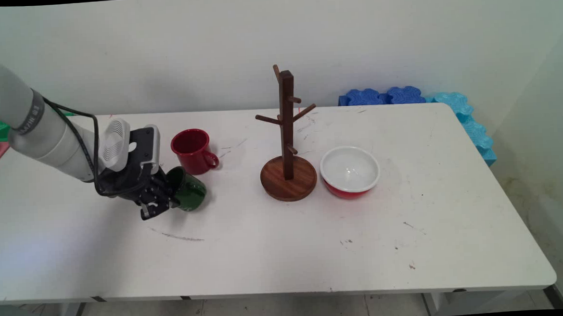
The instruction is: Place the picked object on the table
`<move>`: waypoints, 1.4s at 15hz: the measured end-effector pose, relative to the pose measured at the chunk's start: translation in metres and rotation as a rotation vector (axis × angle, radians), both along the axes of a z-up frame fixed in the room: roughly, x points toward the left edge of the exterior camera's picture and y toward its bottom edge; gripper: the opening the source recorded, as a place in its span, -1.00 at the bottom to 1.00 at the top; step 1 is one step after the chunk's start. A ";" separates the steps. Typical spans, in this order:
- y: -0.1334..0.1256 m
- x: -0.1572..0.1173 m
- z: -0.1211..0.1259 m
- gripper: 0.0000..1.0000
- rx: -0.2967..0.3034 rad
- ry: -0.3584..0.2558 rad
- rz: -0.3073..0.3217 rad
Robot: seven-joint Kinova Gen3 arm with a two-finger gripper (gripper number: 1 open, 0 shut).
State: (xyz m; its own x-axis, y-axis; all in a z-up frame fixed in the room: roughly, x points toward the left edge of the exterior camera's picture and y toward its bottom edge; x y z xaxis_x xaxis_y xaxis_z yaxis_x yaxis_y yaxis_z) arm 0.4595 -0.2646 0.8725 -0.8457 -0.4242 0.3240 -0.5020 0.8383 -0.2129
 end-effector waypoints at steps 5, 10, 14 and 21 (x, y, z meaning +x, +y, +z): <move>0.000 0.003 -0.005 -1.00 0.001 -0.032 -0.007; -0.001 0.005 -0.009 -1.00 -0.002 -0.054 -0.011; -0.003 0.007 -0.011 -1.00 -0.006 -0.063 -0.014; -0.005 0.008 -0.014 1.00 -0.013 -0.068 -0.019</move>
